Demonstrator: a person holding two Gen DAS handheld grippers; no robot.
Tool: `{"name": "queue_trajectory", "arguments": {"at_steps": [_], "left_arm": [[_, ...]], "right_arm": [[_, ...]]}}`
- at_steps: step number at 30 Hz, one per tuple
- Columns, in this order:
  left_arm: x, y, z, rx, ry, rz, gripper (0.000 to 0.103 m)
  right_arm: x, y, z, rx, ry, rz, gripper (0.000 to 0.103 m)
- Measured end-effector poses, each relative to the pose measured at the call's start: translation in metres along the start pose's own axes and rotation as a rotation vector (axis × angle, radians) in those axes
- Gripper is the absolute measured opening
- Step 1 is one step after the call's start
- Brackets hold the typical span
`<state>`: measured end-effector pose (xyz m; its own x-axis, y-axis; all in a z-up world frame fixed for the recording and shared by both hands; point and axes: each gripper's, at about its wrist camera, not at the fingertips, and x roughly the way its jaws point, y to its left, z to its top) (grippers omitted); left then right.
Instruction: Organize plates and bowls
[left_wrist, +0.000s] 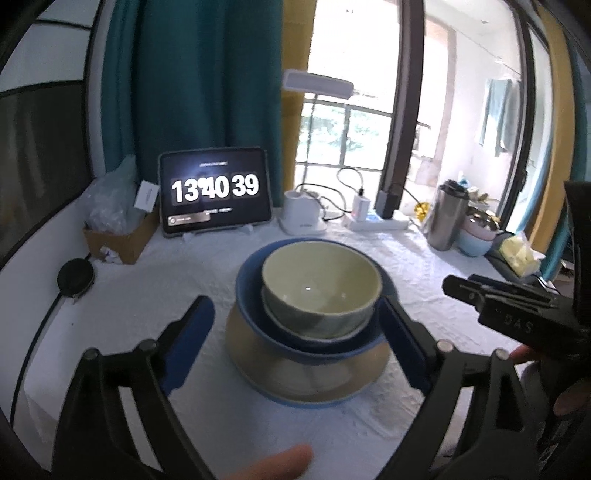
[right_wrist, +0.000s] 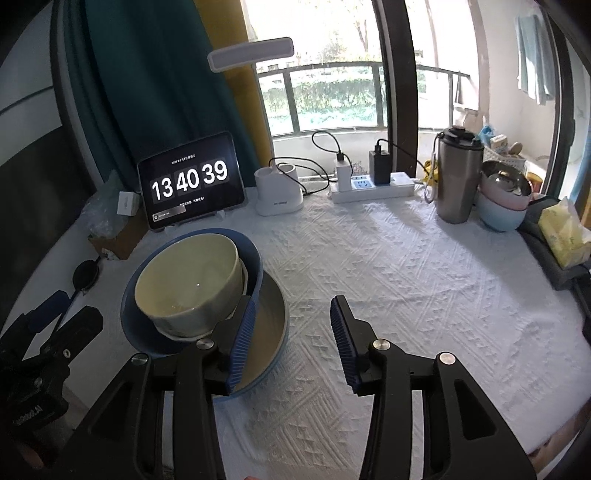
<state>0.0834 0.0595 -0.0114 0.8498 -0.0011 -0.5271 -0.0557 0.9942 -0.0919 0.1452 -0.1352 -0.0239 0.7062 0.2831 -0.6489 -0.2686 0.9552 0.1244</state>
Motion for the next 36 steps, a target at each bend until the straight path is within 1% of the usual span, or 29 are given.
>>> {"name": "queue_trajectory", "arguments": {"at_steps": [3, 6, 9, 10, 13, 21, 26, 36], "left_arm": [[-0.013, -0.005, -0.001, -0.014, -0.038, -0.006, 0.091], [-0.028, -0.008, 0.000, -0.015, -0.083, -0.007, 0.091], [-0.038, -0.015, 0.000, 0.014, -0.109, 0.006, 0.092], [-0.041, -0.018, 0.000, 0.026, -0.114, 0.007, 0.092], [-0.050, -0.026, -0.002, 0.046, -0.133, 0.003, 0.092], [-0.077, -0.032, -0.009, 0.034, -0.190, -0.013, 0.092], [-0.092, -0.036, -0.013, 0.049, -0.222, -0.018, 0.092], [-0.118, -0.043, -0.010, 0.070, -0.291, -0.033, 0.092]], "right_arm": [[-0.011, -0.001, -0.003, -0.014, -0.009, -0.004, 0.045], [-0.027, 0.000, -0.007, -0.040, -0.041, -0.034, 0.047], [-0.042, 0.001, -0.010, -0.057, -0.075, -0.044, 0.063], [-0.048, 0.001, -0.012, -0.063, -0.086, -0.046, 0.063], [-0.061, 0.003, -0.014, -0.074, -0.112, -0.052, 0.063], [-0.095, 0.003, -0.020, -0.094, -0.179, -0.076, 0.064], [-0.114, 0.001, -0.024, -0.096, -0.216, -0.089, 0.064], [-0.148, 0.001, -0.028, -0.095, -0.288, -0.119, 0.064]]}}
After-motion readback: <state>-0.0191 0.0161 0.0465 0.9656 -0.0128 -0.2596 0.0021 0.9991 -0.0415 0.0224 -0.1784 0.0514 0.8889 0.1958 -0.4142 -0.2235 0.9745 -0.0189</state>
